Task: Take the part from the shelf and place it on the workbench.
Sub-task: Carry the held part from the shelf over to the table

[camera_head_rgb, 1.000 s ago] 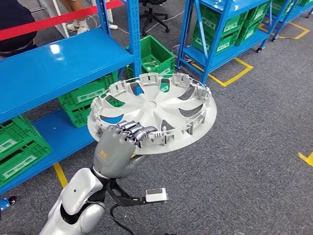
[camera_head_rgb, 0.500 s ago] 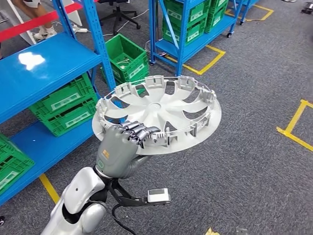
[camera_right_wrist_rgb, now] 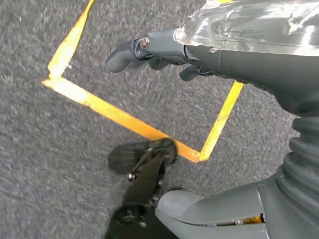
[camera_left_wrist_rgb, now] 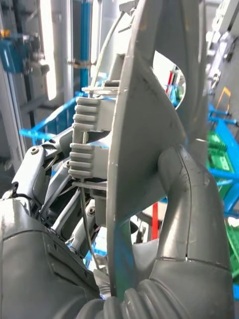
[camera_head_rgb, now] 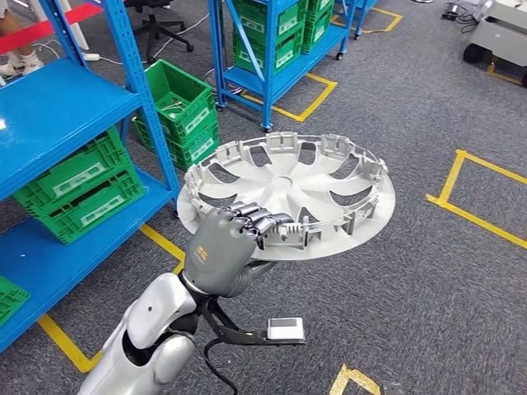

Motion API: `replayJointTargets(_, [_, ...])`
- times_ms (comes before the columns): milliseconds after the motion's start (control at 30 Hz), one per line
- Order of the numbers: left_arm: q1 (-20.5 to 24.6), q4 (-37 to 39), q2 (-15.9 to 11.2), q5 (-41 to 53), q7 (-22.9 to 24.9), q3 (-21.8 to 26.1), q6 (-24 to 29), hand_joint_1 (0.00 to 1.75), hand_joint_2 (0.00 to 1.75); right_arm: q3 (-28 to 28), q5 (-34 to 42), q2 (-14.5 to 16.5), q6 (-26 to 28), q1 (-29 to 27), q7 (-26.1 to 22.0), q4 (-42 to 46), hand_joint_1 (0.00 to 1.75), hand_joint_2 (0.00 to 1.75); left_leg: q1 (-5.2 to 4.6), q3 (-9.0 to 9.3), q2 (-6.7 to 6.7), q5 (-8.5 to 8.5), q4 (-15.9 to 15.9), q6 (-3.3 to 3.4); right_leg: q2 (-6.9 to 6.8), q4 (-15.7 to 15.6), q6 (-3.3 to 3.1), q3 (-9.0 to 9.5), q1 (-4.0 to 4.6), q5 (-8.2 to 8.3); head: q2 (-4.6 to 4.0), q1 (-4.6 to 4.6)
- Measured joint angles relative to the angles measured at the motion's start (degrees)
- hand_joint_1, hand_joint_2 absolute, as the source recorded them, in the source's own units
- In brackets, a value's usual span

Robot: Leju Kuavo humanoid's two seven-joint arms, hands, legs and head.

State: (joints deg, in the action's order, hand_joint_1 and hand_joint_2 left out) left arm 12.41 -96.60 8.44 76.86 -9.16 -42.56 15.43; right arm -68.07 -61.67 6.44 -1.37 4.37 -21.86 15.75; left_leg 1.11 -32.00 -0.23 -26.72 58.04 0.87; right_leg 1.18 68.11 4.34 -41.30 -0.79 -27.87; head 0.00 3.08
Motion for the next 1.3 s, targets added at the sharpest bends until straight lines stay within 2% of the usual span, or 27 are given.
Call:
replayJointTargets(33, [0.02,0.12,0.0,-0.02,0.0,-0.03,-0.01,1.41,1.75,0.01,0.03,0.12,0.02,0.15,0.1,-0.05,0.0,1.75,-0.16,-0.11,0.67,0.06,0.01,0.12,-0.53,3.73,0.07,-1.55,-0.03,-1.52,0.0,0.03])
replayJointTargets(67, [0.03,0.23,0.0,-0.04,0.0,-0.07,-0.04,1.41,1.75,0.0,0.08,0.21,0.03,0.21,0.21,-0.11,0.0,1.75,-0.3,-0.19,1.32,0.09,0.02,0.19,-0.77,6.07,0.07,-2.38,-0.05,-2.22,0.0,0.03])
replayJointTargets(100, [0.05,0.33,0.0,-0.07,0.0,-0.1,-0.08,1.41,1.75,-0.01,0.12,0.26,0.04,0.23,0.3,-0.16,0.0,1.75,-0.4,-0.22,1.88,0.11,0.03,0.21,-0.88,6.2,0.01,-2.12,-0.05,-1.9,0.0,0.03])
replayJointTargets(133, [0.05,0.4,0.0,-0.09,0.0,-0.13,-0.15,1.41,1.75,-0.02,0.15,0.27,0.05,0.21,0.36,-0.19,0.0,1.75,-0.47,-0.21,2.42,0.11,0.04,0.21,-1.05,4.04,-0.1,-0.69,-0.04,-0.67,0.0,0.03])
replayJointTargets(200, [0.03,0.43,-0.01,-0.08,0.01,-0.15,-0.25,1.41,1.75,-0.03,0.06,0.31,0.03,0.31,0.36,-0.22,0.0,1.75,-0.66,-0.2,3.35,0.09,0.08,0.05,-2.41,-3.67,-0.31,3.96,0.2,2.12,0.0,0.06])
replayJointTargets(233, [-0.01,0.34,-0.07,-0.06,0.04,-0.14,-0.26,1.41,1.75,-0.02,-0.05,0.34,-0.01,0.45,0.26,-0.24,0.0,1.75,-0.82,-0.28,3.76,0.09,0.15,-0.15,-3.05,-6.75,-0.58,5.68,0.38,2.91,0.0,0.03])
replayJointTargets(267, [-0.14,0.13,-0.21,-0.04,0.07,-0.13,-0.22,1.41,1.75,0.01,-0.2,0.37,-0.1,0.58,0.1,-0.26,0.0,1.75,-1.0,-0.38,4.14,0.14,0.19,-0.4,-3.45,-8.47,-0.88,6.56,0.56,3.16,0.0,0.03])
replayJointTargets(333, [-0.79,-0.67,-0.87,-0.04,0.13,-0.07,-0.06,1.41,1.75,0.05,-0.45,0.39,-0.36,0.7,-0.32,-0.3,0.0,1.75,-1.16,-0.5,4.91,0.29,0.15,-0.94,-2.86,-8.92,-1.61,6.37,0.75,3.22,0.0,-0.01])
replayJointTargets(400, [-1.56,-1.47,-1.5,-0.09,0.08,0.07,0.09,1.41,1.75,0.07,-0.54,0.36,-0.53,0.71,-0.59,-0.3,0.0,1.75,-1.09,-0.44,5.45,0.29,0.03,-1.34,-2.18,-8.95,-2.08,6.13,0.8,3.4,0.0,0.03])
replayJointTargets(533, [-1.86,-1.76,-1.69,-0.12,0.04,0.16,0.13,1.41,1.75,0.07,-0.53,0.34,-0.55,0.75,-0.63,-0.3,0.0,1.75,-1.05,-0.45,5.56,0.2,0.02,-1.5,-1.94,-9.04,-2.3,6.12,0.78,3.52,0.0,0.04])
replayJointTargets(567, [-2.21,-2.04,-1.97,-0.25,-0.09,0.35,0.2,1.41,1.75,0.08,-0.52,0.27,-0.56,0.89,-0.62,-0.3,0.0,1.75,-0.99,-0.82,4.66,-0.55,0.9,-1.61,-1.71,-9.11,-2.52,6.09,0.7,3.62,0.0,0.03])
replayJointTargets(600, [-2.85,-2.46,-2.55,-0.54,-0.49,0.77,0.34,1.41,1.75,0.08,-0.33,0.17,-0.56,1.28,-0.55,-0.3,0.0,1.75,-0.94,-2.33,3.44,-2.45,4.22,-1.73,-1.15,-9.18,-2.82,5.96,0.65,3.77,0.0,-0.01])
replayJointTargets(667, [-4.94,-3.52,-4.55,-1.47,-1.92,2.44,0.69,1.41,1.75,0.07,0.52,-0.17,-0.59,2.27,-0.32,-0.3,0.0,1.75,-0.87,-3.9,0.51,-3.34,7.99,-1.62,1.45,-9.28,-3.32,5.51,0.6,4.37,0.0,-0.11])
replayJointTargets(700, [-5.66,-3.79,-5.31,-1.86,-2.75,3.21,0.8,1.41,1.75,0.04,1.18,-0.27,-0.6,2.63,-0.21,-0.3,0.0,1.75,-0.83,-3.55,-0.94,-2.64,7.49,-1.4,2.7,-9.24,-3.28,5.25,0.64,4.62,0.0,-0.13])
replayJointTargets(733, [-6.09,-3.94,-5.78,-2.17,-3.47,3.84,0.86,1.41,1.75,0.01,1.82,-0.4,-0.62,2.77,-0.17,-0.3,0.0,1.75,-0.7,-2.0,-2.16,-0.87,4.2,-1.22,3.75,-9.06,-3.08,4.94,0.74,4.81,0.0,-0.09])
replayJointTargets(800, [-6.07,-4.01,-5.91,-2.64,-4.63,4.66,0.95,1.41,1.75,-0.15,2.91,-0.57,-0.71,2.71,-0.23,-0.3,0.0,1.75,-0.62,-0.45,-3.8,-0.15,0.64,-1.07,4.63,-8.94,-2.48,4.36,0.67,5.15,0.0,-0.07])
replayJointTargets(867, [-5.91,-4.02,-5.95,-3.19,-5.52,5.54,0.96,1.41,1.75,-0.49,3.68,-0.87,-0.83,2.32,-0.29,-0.31,0.0,1.75,-0.67,-0.52,-3.02,0.08,0.3,-0.64,5.38,-9.18,-1.78,3.84,0.47,5.59,0.0,-0.12])
replayJointTargets(900, [-5.77,-4.02,-5.93,-3.48,-5.9,5.92,0.88,1.41,1.75,-0.73,4.09,-1.01,-0.87,2.06,-0.32,-0.33,0.0,1.75,-0.6,-0.52,-2.45,0.28,0.17,-0.3,4.89,-8.86,-1.48,3.46,0.5,5.38,0.0,0.02])
replayJointTargets(933, [-5.62,-4.01,-5.9,-3.83,-6.35,6.36,0.8,1.41,1.75,-1.02,4.56,-1.12,-0.9,1.85,-0.33,-0.34,0.0,1.75,-0.49,-0.52,-1.82,0.46,0.03,-0.01,3.78,-7.63,-1.2,2.73,0.55,4.59,0.0,0.29])
replayJointTargets(1000, [-5.32,-4.01,-5.81,-4.45,-7.15,7.19,0.62,1.41,1.75,-1.66,5.47,-1.19,-0.96,1.64,-0.31,-0.36,0.0,1.75,-0.49,-0.54,-0.48,0.59,-0.07,0.29,0.7,-1.53,-0.65,-0.09,0.61,1.27,0.0,0.78])
replayJointTargets(1067, [-5.1,-4.01,-5.78,-4.77,-7.61,7.81,0.5,1.41,1.75,-2.22,5.92,-1.19,-1.03,1.54,-0.27,-0.37,0.0,1.75,-0.61,-0.55,0.94,0.56,-0.05,0.35,-0.59,5.54,-0.21,-3.21,0.4,-1.65,0.0,0.85])
replayJointTargets(1100, [-5.02,-4.01,-5.77,-4.83,-7.72,7.99,0.45,1.41,1.75,-2.47,6.03,-1.2,-1.05,1.45,-0.27,-0.38,0.0,1.75,-0.63,-0.54,1.64,0.52,-0.04,0.35,-0.77,6.79,-0.08,-3.66,0.3,-1.78,0.0,0.86])
replayJointTargets(1133, [-4.97,-4.01,-5.74,-4.86,-7.81,8.14,0.4,1.41,1.75,-2.68,6.1,-1.22,-1.06,1.36,-0.26,-0.38,0.0,1.75,-0.62,-0.51,2.28,0.46,-0.04,0.32,-0.92,5.74,0.02,-2.95,0.21,-0.9,0.0,0.86])
replayJointTargets(1167, [-4.93,-4.01,-5.69,-4.88,-7.89,8.24,0.36,1.41,1.75,-2.85,6.15,-1.25,-1.06,1.3,-0.25,-0.38,0.0,1.75,-0.59,-0.44,2.88,0.38,-0.03,0.23,-1.27,2.57,0.07,-1.11,0.14,0.71,0.0,0.86])
replayJointTargets(1200, [-4.89,-4.01,-5.63,-4.89,-7.95,8.33,0.33,1.41,1.75,-2.99,6.19,-1.28,-1.06,1.31,-0.25,-0.39,0.0,1.75,-0.62,-0.33,3.4,0.26,-0.02,0.06,-2.28,-1.72,0.11,1.26,0.15,2.2,0.0,0.87])
replayJointTargets(1267, [-4.7,-4.01,-5.51,-4.89,-8.03,8.49,0.3,1.41,1.75,-3.18,6.21,-1.28,-1.06,1.47,-0.24,-0.41,0.0,1.75,-0.92,-0.21,4.24,0.06,0.05,-0.44,-3.73,-7.81,-0.45,4.75,0.37,3.93,0.0,0.77])
replayJointTargets(1300, [-4.58,-4.01,-5.47,-4.9,-8.06,8.56,0.29,1.41,1.75,-3.26,6.22,-1.26,-1.07,1.53,-0.23,-0.42,0.0,1.75,-1.06,-0.18,4.59,0.04,0.03,-0.71,-3.99,-8.86,-0.9,5.29,0.53,4.02,0.0,0.69])
